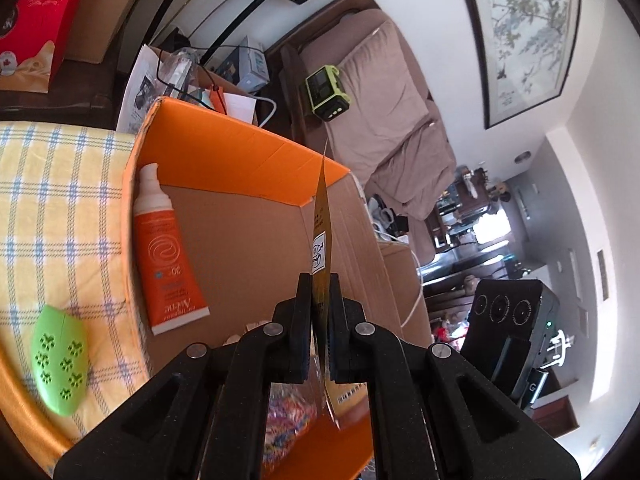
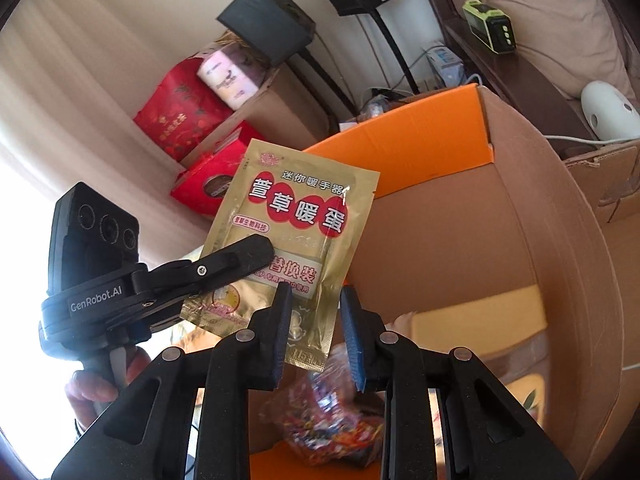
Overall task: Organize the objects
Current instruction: 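Lower both held sachets into the orange box and open both grippers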
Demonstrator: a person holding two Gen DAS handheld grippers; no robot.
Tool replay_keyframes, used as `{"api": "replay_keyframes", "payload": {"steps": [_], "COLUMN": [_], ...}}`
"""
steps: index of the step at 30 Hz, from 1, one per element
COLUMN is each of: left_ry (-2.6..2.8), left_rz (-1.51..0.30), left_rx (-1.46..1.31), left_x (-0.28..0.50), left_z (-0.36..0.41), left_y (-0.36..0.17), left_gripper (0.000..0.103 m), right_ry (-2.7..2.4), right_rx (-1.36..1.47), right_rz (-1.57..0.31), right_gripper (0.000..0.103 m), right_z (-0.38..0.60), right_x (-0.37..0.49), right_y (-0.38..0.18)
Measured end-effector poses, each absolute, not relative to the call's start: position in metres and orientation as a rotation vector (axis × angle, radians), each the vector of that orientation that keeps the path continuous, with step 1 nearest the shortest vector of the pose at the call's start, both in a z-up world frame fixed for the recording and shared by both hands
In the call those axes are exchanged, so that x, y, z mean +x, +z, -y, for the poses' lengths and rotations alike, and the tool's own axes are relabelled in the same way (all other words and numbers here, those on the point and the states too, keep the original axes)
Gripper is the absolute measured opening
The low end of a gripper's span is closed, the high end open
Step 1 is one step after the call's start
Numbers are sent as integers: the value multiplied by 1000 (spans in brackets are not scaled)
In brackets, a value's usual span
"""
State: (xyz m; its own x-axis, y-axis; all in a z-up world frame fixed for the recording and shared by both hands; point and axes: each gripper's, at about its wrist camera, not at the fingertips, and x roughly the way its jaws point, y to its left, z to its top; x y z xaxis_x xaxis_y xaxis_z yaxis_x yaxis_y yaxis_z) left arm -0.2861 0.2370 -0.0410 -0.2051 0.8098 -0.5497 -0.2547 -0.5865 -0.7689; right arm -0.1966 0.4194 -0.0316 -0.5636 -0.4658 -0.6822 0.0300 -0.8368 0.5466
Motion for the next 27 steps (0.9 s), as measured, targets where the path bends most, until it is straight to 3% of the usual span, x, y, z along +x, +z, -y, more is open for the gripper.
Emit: {"api": "replay_keyframes", "payload": {"steps": [15,18,20,21,27], "left_ry": [1949,1965,1961,1968,1968], "left_rz": [830,817,815,806,721], "left_rx": [-1507,-1523,-1553,-1570,-1579], "left_x": [-315,-314,-311,-309,-296], "left_z": [-277,-280,-280,-280,-274], "left_y": [-88,-91,-92,-92,-78], "left_gripper": [6,25,55,61,65], "right_ry": [-2601,-2616,-2615,-2614,-2619], "right_rx": [1415,1438,1444,1445,1438], "right_rz": [554,516,510,509,509], "right_gripper": [26,26,26,26,26], "right_z": [-436,-435,-435,-435,-431], "right_x": [-221,-219,-219,-219,-215], "right_y": [-48,-49,-49,-50,-49]}}
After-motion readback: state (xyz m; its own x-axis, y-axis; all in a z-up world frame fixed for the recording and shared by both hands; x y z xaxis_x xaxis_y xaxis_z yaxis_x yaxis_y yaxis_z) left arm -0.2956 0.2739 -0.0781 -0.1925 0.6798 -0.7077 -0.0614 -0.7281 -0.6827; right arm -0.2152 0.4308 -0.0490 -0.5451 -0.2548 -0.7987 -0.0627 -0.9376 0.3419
